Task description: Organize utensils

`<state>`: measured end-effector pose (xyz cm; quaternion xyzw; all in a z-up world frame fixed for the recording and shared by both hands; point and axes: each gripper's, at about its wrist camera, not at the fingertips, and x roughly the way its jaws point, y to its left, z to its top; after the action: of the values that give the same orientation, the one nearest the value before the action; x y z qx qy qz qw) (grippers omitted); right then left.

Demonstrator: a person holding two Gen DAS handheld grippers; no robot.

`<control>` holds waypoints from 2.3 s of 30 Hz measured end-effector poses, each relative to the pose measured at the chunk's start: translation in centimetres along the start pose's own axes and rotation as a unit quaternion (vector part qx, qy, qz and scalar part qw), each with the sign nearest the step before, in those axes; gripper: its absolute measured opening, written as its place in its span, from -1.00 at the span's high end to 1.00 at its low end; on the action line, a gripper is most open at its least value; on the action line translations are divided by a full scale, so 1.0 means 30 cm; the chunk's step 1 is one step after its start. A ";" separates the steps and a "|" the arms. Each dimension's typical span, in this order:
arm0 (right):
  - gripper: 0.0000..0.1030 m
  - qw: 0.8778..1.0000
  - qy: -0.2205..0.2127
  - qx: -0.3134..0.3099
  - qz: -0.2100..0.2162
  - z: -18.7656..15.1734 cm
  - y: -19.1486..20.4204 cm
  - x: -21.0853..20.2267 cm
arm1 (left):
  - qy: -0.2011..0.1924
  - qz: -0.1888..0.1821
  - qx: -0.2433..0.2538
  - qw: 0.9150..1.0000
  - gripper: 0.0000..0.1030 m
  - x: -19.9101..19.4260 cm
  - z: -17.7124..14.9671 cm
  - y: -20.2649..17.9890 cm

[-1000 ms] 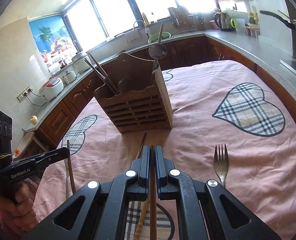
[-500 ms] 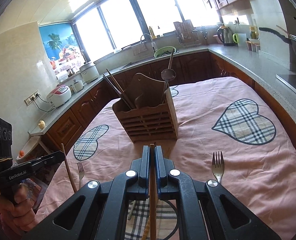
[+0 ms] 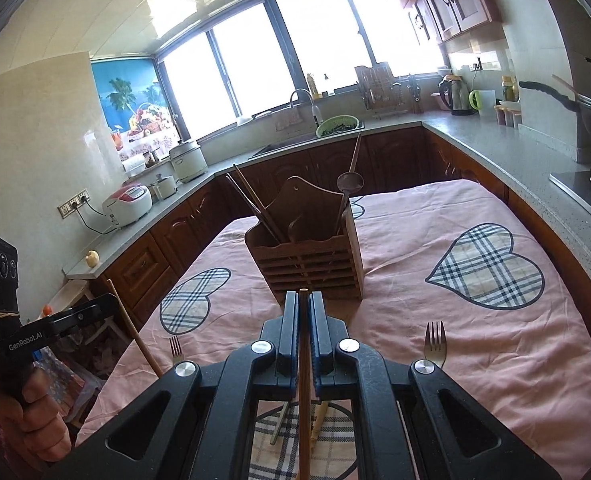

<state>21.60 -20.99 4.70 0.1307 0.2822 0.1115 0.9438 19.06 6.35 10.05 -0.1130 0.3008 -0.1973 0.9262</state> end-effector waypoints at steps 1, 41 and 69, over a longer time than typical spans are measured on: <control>0.91 1.000 -0.002 0.000 0.000 0.002 -0.001 -0.003 | -0.002 0.000 0.000 1.000 0.97 -0.003 0.001 0.001; 0.91 0.998 -0.062 -0.007 0.011 0.123 0.025 -0.007 | -0.050 -0.009 0.009 0.999 0.98 -0.011 0.094 0.064; 0.91 0.995 -0.094 -0.031 0.016 0.307 0.027 0.113 | -0.074 0.002 0.009 0.997 1.00 0.143 0.216 0.135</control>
<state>29.42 -20.96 10.68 0.1159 0.1865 0.1228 0.9678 27.36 8.72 11.67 -0.1186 0.2301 -0.1891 0.9472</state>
